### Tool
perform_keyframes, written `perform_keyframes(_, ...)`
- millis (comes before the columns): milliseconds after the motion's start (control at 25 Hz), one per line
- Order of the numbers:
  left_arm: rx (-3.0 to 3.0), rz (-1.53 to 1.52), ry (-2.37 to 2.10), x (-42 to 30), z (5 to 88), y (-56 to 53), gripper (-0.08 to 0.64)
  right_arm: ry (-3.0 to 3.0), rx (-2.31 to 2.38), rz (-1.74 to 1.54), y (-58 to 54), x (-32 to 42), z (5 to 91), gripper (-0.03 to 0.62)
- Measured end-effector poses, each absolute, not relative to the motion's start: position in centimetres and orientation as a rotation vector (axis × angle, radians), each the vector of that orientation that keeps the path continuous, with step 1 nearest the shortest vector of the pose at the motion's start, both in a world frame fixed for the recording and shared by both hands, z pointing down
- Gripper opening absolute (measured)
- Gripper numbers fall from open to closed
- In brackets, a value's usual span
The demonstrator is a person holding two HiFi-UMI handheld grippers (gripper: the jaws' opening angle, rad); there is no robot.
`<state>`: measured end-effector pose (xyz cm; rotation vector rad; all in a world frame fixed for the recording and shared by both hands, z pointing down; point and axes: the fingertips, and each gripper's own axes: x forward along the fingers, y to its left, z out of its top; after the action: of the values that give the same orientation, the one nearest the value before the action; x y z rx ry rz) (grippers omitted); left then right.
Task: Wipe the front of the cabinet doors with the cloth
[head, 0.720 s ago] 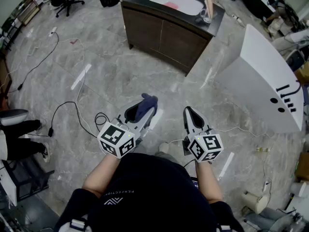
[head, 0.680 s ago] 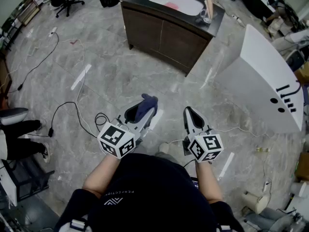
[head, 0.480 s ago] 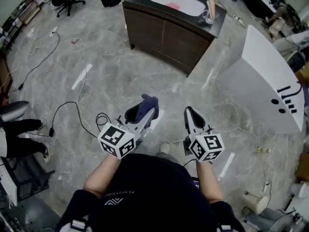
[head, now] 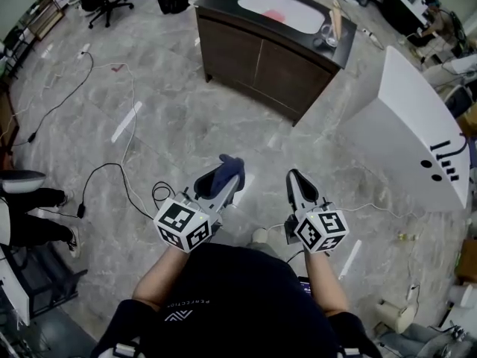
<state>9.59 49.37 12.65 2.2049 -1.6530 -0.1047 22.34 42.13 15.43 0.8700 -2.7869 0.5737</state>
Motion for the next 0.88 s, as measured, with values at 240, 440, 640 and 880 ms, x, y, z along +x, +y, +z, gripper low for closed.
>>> perform_keyframes(240,2.186,-0.102,-1.651,5.0,13.2,49.0,0.129,-2.75,0.873,0.598,41.6,18.0,16.0,0.04)
perform_keyframes(440,2.21,-0.078,-1.665,0.6,12.7,48.9,0.129,-2.748,0.825,0.596,41.3,13.6,16.0,0.04)
perform_keyframes(640,2.206,-0.077,-1.702,-3.8,12.3,49.1,0.129,-2.735,0.785,0.571,41.0,9.8,16.3,0.04)
perform_keyframes(880,2.16,-0.081,-1.716,-6.6,13.6,48.1,0.129,-2.717,0.756,0.566,39.3,7.3,16.5,0.04)
